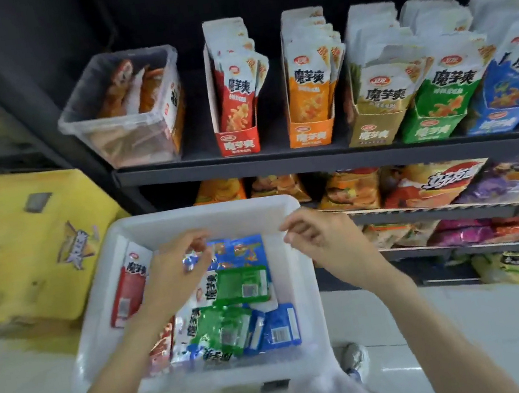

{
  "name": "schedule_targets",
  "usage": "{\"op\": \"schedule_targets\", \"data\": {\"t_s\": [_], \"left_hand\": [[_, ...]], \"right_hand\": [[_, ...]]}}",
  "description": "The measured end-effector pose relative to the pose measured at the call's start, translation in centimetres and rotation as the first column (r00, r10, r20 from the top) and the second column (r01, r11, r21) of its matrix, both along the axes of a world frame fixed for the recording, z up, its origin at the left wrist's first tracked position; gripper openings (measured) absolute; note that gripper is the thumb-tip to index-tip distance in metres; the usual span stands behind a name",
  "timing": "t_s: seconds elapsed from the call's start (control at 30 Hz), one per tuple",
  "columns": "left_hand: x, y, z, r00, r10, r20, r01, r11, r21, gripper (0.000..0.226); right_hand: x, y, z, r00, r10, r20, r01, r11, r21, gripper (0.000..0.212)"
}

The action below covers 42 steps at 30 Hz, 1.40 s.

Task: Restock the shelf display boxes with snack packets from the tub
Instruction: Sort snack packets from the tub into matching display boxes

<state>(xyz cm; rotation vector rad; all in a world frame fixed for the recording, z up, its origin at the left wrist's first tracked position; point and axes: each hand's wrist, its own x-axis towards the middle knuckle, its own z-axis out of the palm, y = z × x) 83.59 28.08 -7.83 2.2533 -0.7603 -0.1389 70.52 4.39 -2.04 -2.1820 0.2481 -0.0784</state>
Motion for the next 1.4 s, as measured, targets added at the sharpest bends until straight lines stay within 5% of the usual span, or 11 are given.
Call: {"op": "schedule_targets", "data": {"t_s": [0.23, 0.37, 0.5, 0.63, 0.7, 0.77, 0.87, 0.93, 1.1, 1.3, 1.4], "left_hand": [[0.8, 5.7, -3.4, 0.973, -0.125, -0.192, 0.219, 0.757, 0.616, 0.068], [0.2, 4.3, -5.1, 0.950, -0.262, -0.170, 0.308, 0.701, 0.643, 0.078], [0.8, 3.8, -5.7, 0.946, -0.293, -0.136, 0.305, 0.673, 0.674, 0.073], [1.6, 4.0, -5.4, 0.992, -0.081, -0.098, 0.108, 0.943, 0.315, 0.062], [1.5, 3.7, -4.3, 0.975, 0.159, -0.158, -0.157, 0.987, 0.020, 0.060], [1.1, 2.9, -2.8, 0.902, 0.258, -0.345, -0.327, 0.931, -0.160, 0.055], [-0.2, 0.8, -0.4, 0.809, 0.114, -0.576, -0.296, 0.927, -0.232, 0.034], [-1.6, -1.2, 1.1, 0.759, -0.015, -0.651, -0.202, 0.945, -0.257, 0.033], [-3.9, -6.8, 4.2, 0.884, -0.119, -0.452, 0.000, 0.967, -0.256, 0.037], [-5.5, -15.2, 5.7, 0.954, -0.269, -0.137, 0.257, 0.962, -0.097, 0.040], [-6.1, -20.4, 6.1, 0.949, -0.286, 0.130, 0.301, 0.947, -0.111, 0.041]], "right_hand": [[6.8, 8.6, -8.1, 0.836, 0.335, -0.435, -0.521, 0.736, -0.433, 0.050], [7.6, 10.5, -10.6, 0.764, 0.334, -0.552, -0.626, 0.591, -0.509, 0.072], [7.3, 10.9, -10.5, 0.762, 0.323, -0.561, -0.635, 0.541, -0.551, 0.059], [7.0, 9.8, -8.5, 0.869, 0.265, -0.417, -0.490, 0.574, -0.656, 0.045], [6.6, 8.0, -7.3, 0.963, 0.099, -0.250, -0.231, 0.782, -0.579, 0.041], [5.8, 6.6, -6.0, 0.988, -0.092, -0.125, 0.065, 0.976, -0.207, 0.031], [4.4, 5.4, -4.7, 0.976, -0.179, -0.121, 0.215, 0.861, 0.461, 0.031], [3.6, 4.8, -4.2, 0.978, -0.175, -0.115, 0.208, 0.746, 0.633, 0.038], [1.5, 1.2, -2.1, 0.926, -0.378, -0.021, 0.295, 0.687, 0.664, 0.045], [-3.9, -7.9, 1.0, 0.832, -0.530, 0.165, 0.419, 0.794, 0.440, 0.034], [-7.1, -12.7, 2.4, 0.687, -0.657, 0.311, 0.554, 0.750, 0.361, 0.035]]}}
